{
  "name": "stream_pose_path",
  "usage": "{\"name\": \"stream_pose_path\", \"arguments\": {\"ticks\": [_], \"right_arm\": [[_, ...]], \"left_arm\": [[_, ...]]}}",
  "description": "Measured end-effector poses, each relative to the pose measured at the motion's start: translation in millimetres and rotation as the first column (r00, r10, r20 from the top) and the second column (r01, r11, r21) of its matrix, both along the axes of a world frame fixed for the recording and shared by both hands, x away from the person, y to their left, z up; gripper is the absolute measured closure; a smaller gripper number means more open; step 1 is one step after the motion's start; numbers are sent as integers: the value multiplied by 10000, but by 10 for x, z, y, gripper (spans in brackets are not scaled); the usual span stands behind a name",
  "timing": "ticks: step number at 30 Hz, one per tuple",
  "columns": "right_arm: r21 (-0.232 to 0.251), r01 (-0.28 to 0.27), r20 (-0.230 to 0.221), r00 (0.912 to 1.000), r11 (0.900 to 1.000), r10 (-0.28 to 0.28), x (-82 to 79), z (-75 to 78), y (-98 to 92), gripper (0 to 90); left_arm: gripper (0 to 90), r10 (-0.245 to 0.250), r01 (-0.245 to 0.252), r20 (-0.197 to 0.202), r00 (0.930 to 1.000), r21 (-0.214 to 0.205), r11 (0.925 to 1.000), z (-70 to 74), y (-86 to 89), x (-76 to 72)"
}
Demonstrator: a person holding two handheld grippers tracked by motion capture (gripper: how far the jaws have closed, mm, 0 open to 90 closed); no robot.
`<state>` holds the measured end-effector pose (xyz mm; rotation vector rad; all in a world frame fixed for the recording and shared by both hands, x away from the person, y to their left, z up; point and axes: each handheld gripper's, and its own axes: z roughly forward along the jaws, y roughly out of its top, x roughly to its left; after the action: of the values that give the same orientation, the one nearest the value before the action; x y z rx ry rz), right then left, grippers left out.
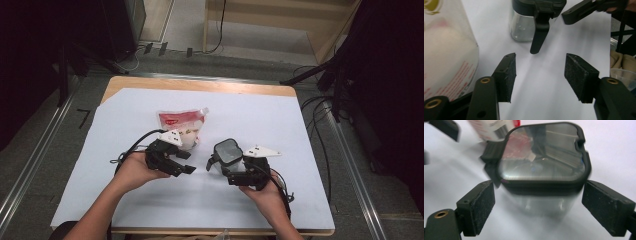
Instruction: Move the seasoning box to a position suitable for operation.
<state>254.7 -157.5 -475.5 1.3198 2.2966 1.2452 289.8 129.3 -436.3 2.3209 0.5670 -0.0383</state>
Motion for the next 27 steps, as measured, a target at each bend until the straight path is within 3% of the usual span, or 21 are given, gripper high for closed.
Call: {"name": "stream_pose_path", "arguments": {"ticks": [3, 6, 8, 11, 13, 15, 19, 21, 22, 27], "right_arm": [[101, -51, 33, 10000, 9999, 51, -47, 70, -75, 135], [-101, -151, 256, 9996, 9998, 154, -89, 144, -126, 184], [-100, -255, 228, 9994, 9996, 257, -119, 170, -180, 284], [274, -447, 295, 9986, 9986, 439, -129, 211, -254, 471], [433, -582, 363, 9977, 9974, 567, -118, 233, -267, 576], [219, -665, 501, 9966, 9975, 653, -115, 244, -265, 680], [120, -1057, 580, 9928, 9943, 1049, -117, 293, -276, 839], [96, -976, 593, 9935, 9952, 969, -111, 310, -290, 900], [35, -918, 563, 9942, 9958, 915, -97, 310, -308, 900], [-44, -966, 23, 9953, 9953, 966, 11, 231, -372, 900]], "left_arm": [[510, -9, 9, -40, 10000, -46, 10000, -2, -47, 5], [659, 96, -102, -163, 9998, -382, 9992, 10, -90, 15], [773, -133, 133, 19, 9999, -382, 9992, 17, -134, 12], [900, -92, 92, 42, 9999, 29, 10000, -15, -218, 46], [900, 20, -19, -90, 10000, 142, 9999, -47, -268, 74], [900, 16, -17, -262, 9997, -25, 10000, -80, -309, 103], [900, 462, -461, -187, 9988, 48, 9989, -133, -374, 142], [900, 543, -544, 29, 9985, 423, 9976, -169, -409, 142], [900, 520, -521, 31, 9986, 538, 9972, -174, -411, 148], [900, 688, -689, 49, 9976, 249, 9973, -205, -420, 180]]}}
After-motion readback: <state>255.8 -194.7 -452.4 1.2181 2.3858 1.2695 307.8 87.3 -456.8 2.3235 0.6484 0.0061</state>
